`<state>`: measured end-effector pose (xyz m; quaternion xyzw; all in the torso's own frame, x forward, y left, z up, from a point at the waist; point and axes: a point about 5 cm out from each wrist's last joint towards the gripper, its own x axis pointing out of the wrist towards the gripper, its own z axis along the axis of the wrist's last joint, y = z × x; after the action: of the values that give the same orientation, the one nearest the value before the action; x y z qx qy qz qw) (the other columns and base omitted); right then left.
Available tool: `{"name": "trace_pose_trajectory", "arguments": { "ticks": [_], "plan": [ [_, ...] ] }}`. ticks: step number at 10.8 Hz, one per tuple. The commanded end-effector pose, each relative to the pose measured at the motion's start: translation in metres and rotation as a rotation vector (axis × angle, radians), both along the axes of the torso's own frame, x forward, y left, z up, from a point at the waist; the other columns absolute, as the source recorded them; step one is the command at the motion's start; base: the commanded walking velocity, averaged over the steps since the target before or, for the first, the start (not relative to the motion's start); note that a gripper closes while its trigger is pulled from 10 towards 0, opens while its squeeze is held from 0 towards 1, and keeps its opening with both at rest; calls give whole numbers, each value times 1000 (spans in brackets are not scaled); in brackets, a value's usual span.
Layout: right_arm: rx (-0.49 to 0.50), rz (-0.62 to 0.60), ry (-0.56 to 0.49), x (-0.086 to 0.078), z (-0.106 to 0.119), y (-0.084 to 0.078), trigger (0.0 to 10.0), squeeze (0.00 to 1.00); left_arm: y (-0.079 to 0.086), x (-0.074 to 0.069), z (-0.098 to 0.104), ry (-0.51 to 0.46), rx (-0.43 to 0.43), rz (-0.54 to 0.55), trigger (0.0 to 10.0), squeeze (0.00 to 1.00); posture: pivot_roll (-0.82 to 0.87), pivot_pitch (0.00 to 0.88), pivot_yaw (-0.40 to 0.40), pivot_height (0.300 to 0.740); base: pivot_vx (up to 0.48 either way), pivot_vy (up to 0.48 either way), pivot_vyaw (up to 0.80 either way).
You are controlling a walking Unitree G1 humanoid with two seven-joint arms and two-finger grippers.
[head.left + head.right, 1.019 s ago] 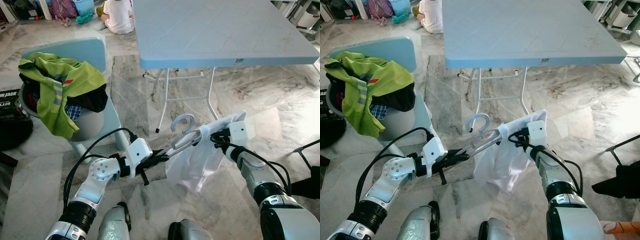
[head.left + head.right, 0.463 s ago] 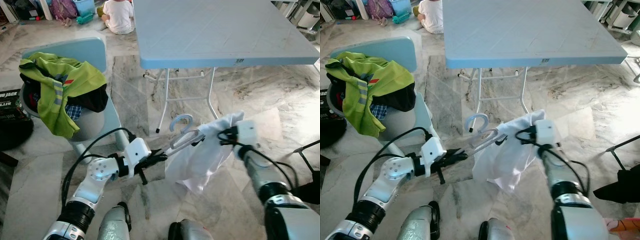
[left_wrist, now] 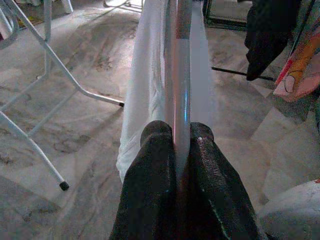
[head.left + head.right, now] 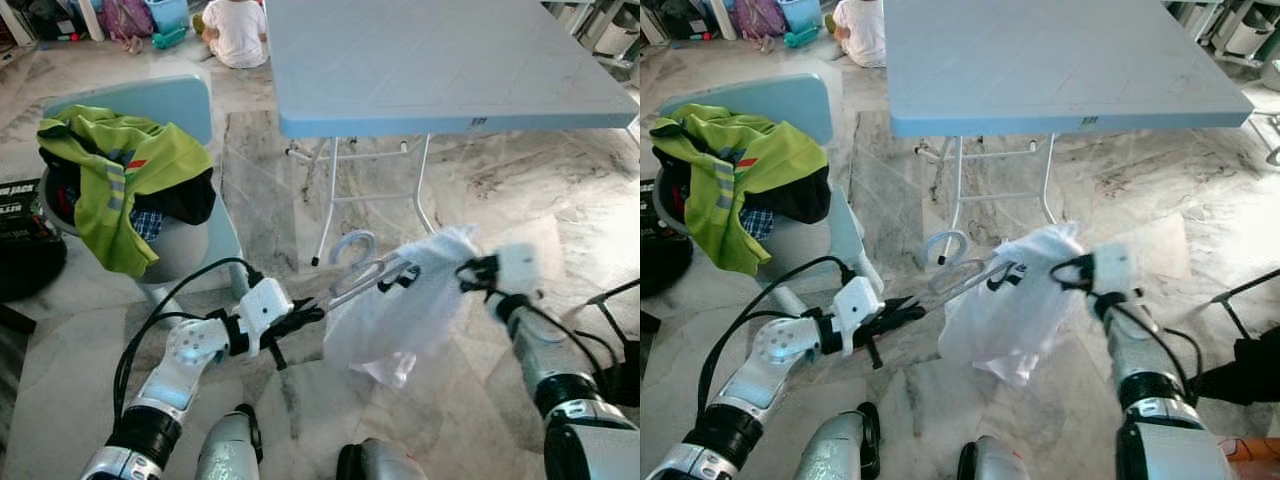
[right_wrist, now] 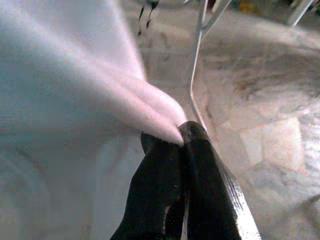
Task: Hang hanger
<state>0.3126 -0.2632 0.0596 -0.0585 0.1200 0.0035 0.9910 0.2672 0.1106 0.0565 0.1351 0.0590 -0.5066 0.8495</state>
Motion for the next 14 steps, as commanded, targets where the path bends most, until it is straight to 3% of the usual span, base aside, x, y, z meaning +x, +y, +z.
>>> {"name": "trace_pose_trajectory", "arguments": {
  "ticks": [1,2,3,4,6,7,8,9,10,11,12,13,14],
  "plan": [
    [7,-32,-63,5,12,-4,0,0,0,1,4,-42,-14,9,0,0,34,147,-52,740,0,0,0],
    [11,-54,-106,9,19,-4,0,0,5,1,-1,-35,23,41,0,0,35,147,-51,740,0,0,0],
    [23,-137,-237,18,43,-8,0,0,26,-11,-27,82,124,119,0,0,36,149,-51,740,0,0,0],
    [58,-163,-287,28,59,-7,0,0,32,-29,-42,191,159,73,0,0,45,151,-57,740,0,0,0],
    [56,-212,-329,41,77,-2,0,0,34,-44,-51,250,198,21,0,0,49,155,-68,740,0,0,0],
    [3,-267,-337,46,85,-4,0,0,32,-45,-52,257,189,35,0,0,50,153,-74,740,0,0,0],
    [-60,-323,-332,49,91,-9,0,0,33,-48,-52,272,171,66,0,0,55,156,-79,740,0,0,0],
    [-218,-279,-333,51,96,-8,0,0,35,-51,-52,292,131,102,0,0,54,160,-77,740,0,0,0],
    [-292,-223,-331,53,99,-4,0,0,38,-51,-45,234,50,211,0,0,60,174,-82,740,0,0,0],
    [-321,-170,-295,51,93,-5,0,0,43,-51,-35,154,-81,372,0,0,73,194,-90,740,0,0,0],
    [-345,-132,-261,49,86,-5,0,0,47,-52,-30,98,-109,459,0,0,76,202,-92,740,0,0,0],
    [-306,-55,-198,40,66,-1,0,0,57,-58,-27,8,-107,583,0,0,84,213,-95,740,0,0,0],
    [-354,2,-167,31,50,3,0,0,61,-63,-30,34,-169,679,0,0,84,210,-90,740,0,0,0]
  ]
}}
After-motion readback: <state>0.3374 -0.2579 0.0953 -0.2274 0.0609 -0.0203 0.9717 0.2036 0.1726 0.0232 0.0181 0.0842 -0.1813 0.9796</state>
